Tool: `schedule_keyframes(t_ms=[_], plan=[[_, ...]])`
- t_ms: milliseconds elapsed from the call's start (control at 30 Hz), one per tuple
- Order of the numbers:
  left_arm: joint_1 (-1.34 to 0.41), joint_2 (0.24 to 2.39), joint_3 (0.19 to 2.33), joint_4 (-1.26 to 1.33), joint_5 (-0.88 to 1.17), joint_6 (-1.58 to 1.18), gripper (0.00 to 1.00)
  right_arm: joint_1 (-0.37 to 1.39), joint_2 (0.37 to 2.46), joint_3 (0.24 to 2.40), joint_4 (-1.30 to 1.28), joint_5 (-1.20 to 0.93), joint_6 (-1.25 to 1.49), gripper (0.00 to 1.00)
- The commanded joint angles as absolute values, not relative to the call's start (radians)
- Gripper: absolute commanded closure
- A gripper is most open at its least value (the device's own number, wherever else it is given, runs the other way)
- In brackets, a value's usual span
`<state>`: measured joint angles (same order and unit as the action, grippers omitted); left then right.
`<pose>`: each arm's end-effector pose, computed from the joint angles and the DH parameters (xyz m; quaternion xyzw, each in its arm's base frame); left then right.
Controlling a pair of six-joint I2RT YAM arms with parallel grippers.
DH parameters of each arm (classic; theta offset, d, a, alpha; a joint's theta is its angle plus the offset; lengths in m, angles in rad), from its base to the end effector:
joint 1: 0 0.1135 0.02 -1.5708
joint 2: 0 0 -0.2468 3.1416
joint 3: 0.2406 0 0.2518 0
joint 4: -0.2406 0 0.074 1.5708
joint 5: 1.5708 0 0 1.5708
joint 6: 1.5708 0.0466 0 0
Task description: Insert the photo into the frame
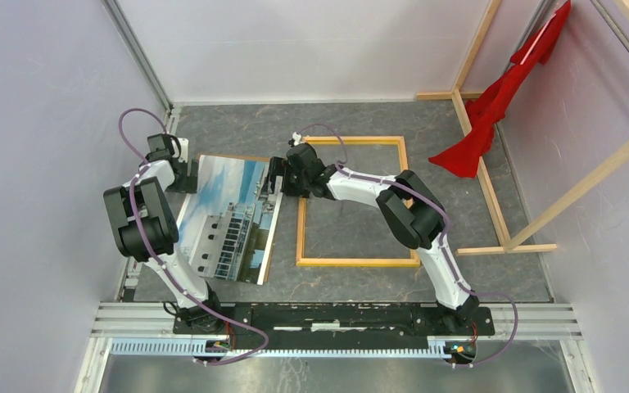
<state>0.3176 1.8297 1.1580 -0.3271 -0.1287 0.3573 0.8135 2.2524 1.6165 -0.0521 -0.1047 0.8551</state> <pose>0.3563 0.1234 0.1458 0.0009 0.9576 0.1514 0.2452 0.3405 0.3673 0.1318 -0.0036 0.9032 0.3478 0.2515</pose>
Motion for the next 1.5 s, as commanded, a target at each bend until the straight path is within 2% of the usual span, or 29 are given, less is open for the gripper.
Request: schedule_keyframes(t_ms=[0, 167, 633, 933, 1467], plan=[[0.312, 1.819, 1.137, -0.357, -0.117, 0.362, 0.08, 0.779, 2.351, 1.618, -0.21, -0.006, 0.83, 0.02], [0.298, 1.833, 1.131, -0.357, -0.126, 0.362, 0.08, 0.774, 2.379, 1.638, -0.175, -0.006, 0.86, 0.03], [0.274, 1.848, 1.093, -0.34, -0.14, 0.384, 0.1, 0.786, 2.361, 1.612, -0.038, -0.019, 0.902, 0.19], [0.259, 1.863, 1.074, -0.338, -0.138, 0.398, 0.1, 0.831, 2.295, 1.613, -0.008, 0.062, 0.846, 0.2], [0.242, 1.881, 1.063, -0.327, -0.153, 0.392, 0.1, 0.913, 2.291, 1.765, -0.116, 0.228, 0.656, 0.19]])
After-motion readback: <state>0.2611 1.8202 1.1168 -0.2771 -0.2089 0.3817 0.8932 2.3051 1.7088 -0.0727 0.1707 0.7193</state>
